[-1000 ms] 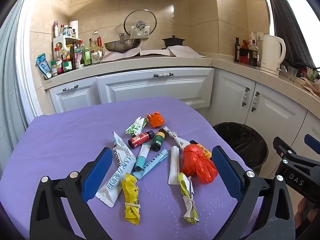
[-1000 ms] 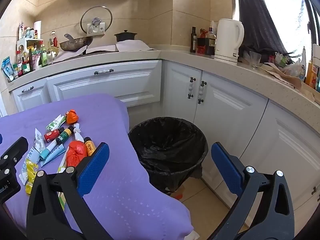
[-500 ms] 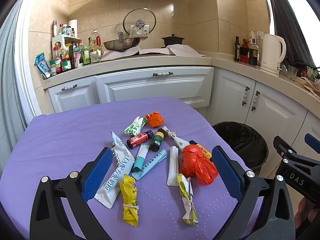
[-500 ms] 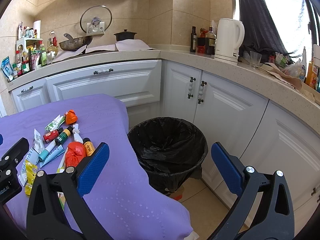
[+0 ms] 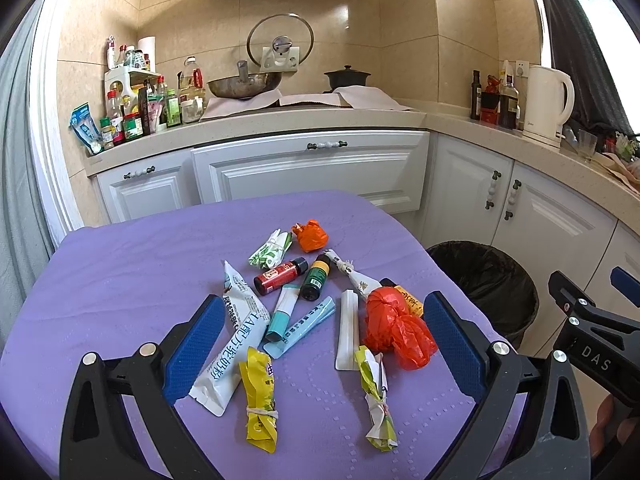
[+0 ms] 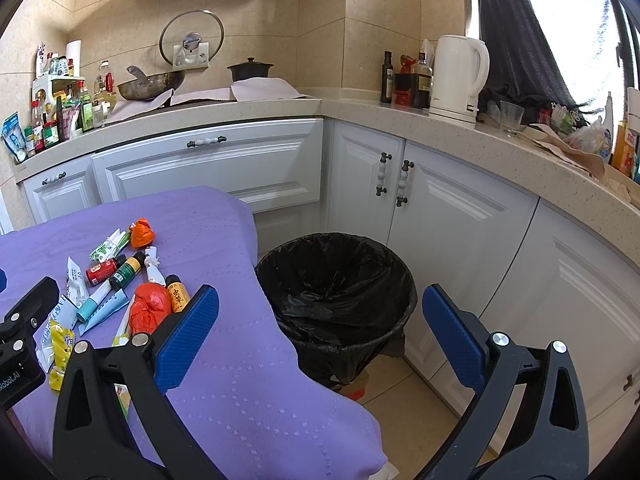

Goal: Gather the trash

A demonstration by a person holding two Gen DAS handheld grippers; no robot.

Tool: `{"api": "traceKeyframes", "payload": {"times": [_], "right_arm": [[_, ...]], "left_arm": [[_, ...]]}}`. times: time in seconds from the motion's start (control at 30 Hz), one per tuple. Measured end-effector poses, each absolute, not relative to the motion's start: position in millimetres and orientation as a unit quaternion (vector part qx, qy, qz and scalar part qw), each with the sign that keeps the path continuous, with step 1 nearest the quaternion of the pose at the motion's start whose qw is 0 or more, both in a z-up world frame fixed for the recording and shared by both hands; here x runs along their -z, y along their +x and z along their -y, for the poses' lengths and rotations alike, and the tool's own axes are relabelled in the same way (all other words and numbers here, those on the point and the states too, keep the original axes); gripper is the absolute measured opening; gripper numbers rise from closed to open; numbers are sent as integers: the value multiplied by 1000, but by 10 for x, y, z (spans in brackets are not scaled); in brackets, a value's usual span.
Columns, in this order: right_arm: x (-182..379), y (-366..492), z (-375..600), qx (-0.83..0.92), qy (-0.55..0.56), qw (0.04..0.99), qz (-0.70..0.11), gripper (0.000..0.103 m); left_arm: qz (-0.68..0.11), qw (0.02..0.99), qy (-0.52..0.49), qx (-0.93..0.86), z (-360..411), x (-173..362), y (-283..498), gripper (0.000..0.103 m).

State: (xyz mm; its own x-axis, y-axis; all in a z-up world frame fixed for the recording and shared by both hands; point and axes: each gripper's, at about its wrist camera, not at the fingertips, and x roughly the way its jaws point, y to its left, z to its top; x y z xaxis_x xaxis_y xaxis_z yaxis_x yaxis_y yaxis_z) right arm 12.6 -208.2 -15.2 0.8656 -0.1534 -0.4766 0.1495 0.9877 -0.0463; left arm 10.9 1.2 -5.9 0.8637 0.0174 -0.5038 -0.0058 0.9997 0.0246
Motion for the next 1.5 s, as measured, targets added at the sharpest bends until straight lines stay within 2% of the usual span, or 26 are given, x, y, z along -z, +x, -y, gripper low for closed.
{"api": "traceKeyframes", "payload": {"times": [1.5], "right_arm": [[183, 153, 2103, 79, -2, 965, -250, 100]], "left_arm": [[-265, 964, 13, -5, 2, 75, 114, 97]]}}
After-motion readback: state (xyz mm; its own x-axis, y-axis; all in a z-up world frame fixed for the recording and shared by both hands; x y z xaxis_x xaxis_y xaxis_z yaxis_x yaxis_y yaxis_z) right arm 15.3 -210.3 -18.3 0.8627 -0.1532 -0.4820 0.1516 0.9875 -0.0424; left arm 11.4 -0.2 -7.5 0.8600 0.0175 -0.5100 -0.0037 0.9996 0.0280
